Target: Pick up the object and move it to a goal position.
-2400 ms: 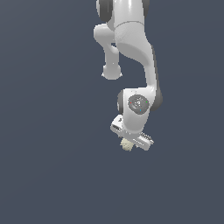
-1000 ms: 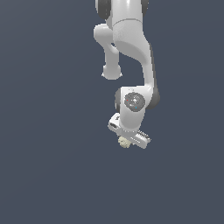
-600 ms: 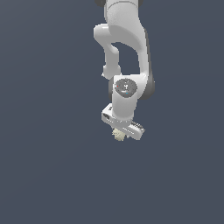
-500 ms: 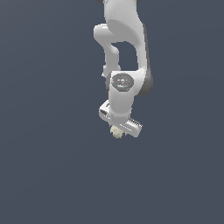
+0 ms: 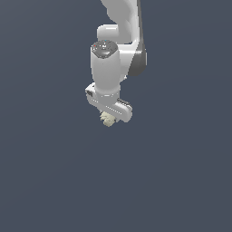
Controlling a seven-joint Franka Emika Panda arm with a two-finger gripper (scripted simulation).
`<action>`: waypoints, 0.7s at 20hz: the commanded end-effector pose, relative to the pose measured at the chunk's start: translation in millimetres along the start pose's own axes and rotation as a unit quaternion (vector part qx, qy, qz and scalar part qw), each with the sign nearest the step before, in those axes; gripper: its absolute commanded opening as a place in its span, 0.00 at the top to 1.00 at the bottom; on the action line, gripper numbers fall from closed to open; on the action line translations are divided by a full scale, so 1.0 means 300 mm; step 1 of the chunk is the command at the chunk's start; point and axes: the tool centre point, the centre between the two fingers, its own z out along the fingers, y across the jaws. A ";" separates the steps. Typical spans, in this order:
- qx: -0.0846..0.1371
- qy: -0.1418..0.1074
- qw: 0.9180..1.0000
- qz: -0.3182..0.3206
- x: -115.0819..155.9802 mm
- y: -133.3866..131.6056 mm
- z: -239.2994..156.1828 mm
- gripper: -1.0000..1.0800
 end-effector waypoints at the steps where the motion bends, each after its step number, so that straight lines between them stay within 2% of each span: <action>1: 0.000 0.000 1.000 0.000 -0.004 0.069 -0.075 1.00; 14: 0.000 0.000 1.000 0.000 -0.009 0.418 -0.463 1.00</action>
